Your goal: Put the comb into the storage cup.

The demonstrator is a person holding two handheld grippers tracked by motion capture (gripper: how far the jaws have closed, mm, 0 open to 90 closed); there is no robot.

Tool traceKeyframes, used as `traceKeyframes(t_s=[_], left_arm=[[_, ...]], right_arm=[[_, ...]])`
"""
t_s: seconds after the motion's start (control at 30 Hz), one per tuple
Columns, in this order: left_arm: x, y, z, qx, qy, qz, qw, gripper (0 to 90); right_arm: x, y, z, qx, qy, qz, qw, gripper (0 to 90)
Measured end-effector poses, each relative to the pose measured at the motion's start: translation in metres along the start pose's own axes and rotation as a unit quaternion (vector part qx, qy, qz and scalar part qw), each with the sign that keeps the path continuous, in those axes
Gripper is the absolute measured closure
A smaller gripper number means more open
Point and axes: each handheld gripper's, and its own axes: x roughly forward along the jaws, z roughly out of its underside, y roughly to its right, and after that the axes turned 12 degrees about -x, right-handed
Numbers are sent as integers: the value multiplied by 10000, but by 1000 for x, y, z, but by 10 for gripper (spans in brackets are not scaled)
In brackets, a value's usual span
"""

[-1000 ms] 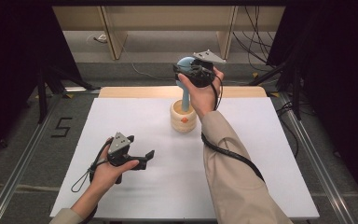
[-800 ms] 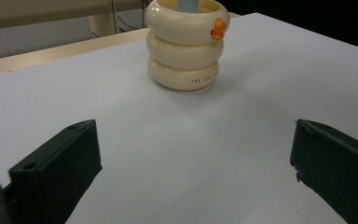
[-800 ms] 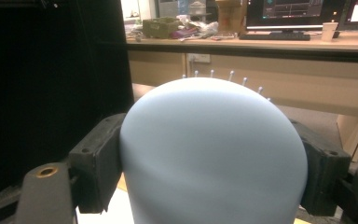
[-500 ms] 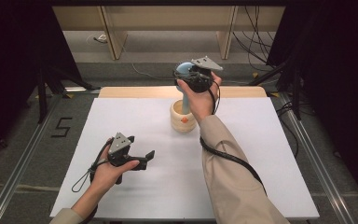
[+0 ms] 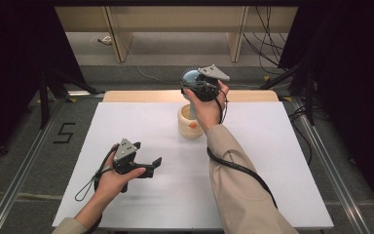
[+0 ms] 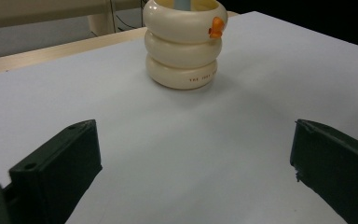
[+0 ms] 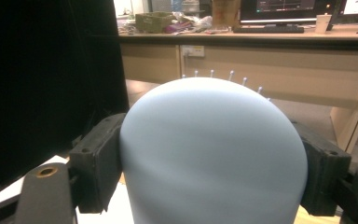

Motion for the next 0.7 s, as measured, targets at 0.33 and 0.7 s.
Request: traceKeyframes(t_s=[0.33, 0.7], left_arm=[[1, 0, 1, -12, -22, -3, 10000, 14], [2, 0, 1, 2, -44, 14, 10000, 14]], right_arm=[[1, -1, 8, -15, 37, 32, 10000, 228], [0, 1, 19, 101, 32, 34, 9999, 227]])
